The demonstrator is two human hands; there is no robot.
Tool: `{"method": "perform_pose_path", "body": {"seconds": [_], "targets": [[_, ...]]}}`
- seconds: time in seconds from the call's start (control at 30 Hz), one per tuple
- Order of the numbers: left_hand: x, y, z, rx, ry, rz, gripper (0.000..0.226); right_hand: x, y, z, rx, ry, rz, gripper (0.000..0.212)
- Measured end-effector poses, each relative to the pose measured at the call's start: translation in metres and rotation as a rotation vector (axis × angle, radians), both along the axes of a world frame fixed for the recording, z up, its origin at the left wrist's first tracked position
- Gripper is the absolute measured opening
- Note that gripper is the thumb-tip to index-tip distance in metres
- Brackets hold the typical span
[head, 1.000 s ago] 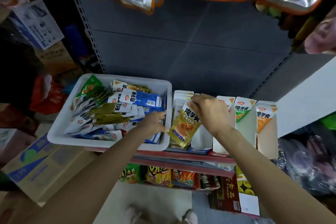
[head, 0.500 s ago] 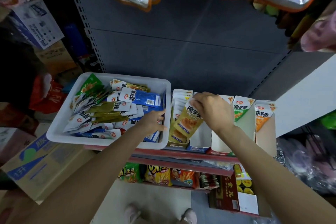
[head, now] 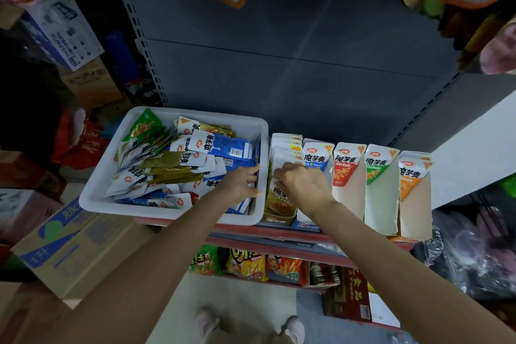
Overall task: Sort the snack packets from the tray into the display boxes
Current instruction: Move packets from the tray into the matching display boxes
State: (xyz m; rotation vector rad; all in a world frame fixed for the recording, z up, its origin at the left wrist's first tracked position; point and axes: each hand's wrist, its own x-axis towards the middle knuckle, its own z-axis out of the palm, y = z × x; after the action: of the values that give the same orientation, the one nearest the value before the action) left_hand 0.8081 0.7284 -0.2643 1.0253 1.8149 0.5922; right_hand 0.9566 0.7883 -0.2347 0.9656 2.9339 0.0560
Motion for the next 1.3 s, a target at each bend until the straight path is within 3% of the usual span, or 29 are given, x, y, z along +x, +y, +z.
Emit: {"method": "perform_pose_path", "body": {"seconds": [0.2, 0.3, 0.43, 0.57, 0.7, 0.83, 0.93, 1.07, 1.3], "targets": [[0.002, -0.011, 0.005, 0.091, 0.088, -0.052, 0.07, -0.002, -0.001, 0.006, -0.031, 0.096, -0.001, 0.029], [-0.006, -0.023, 0.006, 0.215, 0.186, 0.033, 0.055, -0.016, -0.004, 0.011, -0.094, 0.174, -0.008, 0.029], [-0.05, -0.044, 0.008, 0.349, 0.501, 0.177, 0.032, -0.055, -0.017, 0.016, -0.273, 0.231, -0.004, 0.035], [-0.1, -0.069, 0.011, 0.249, 0.78, 0.142, 0.036, -0.109, -0.029, -0.002, -0.456, 0.234, -0.012, 0.04], [-0.139, -0.082, -0.001, 0.168, 0.734, 0.028, 0.043, -0.149, -0.034, -0.029, -0.62, 0.183, -0.026, 0.06], [-0.155, -0.086, -0.011, 0.065, 0.722, -0.054, 0.054, -0.17, -0.036, -0.046, -0.559, 0.093, -0.003, 0.062], [-0.157, -0.088, -0.015, 0.088, 0.734, -0.055, 0.053, -0.172, -0.044, -0.049, -0.335, -0.007, 0.039, 0.048], [-0.158, -0.091, -0.014, 0.123, 0.747, -0.086, 0.057, -0.166, -0.052, -0.052, -0.165, 0.082, 0.108, 0.023], [-0.151, -0.083, -0.01, 0.194, 0.783, -0.173, 0.046, -0.145, -0.034, -0.04, -0.485, 0.162, 0.124, 0.022]]}}
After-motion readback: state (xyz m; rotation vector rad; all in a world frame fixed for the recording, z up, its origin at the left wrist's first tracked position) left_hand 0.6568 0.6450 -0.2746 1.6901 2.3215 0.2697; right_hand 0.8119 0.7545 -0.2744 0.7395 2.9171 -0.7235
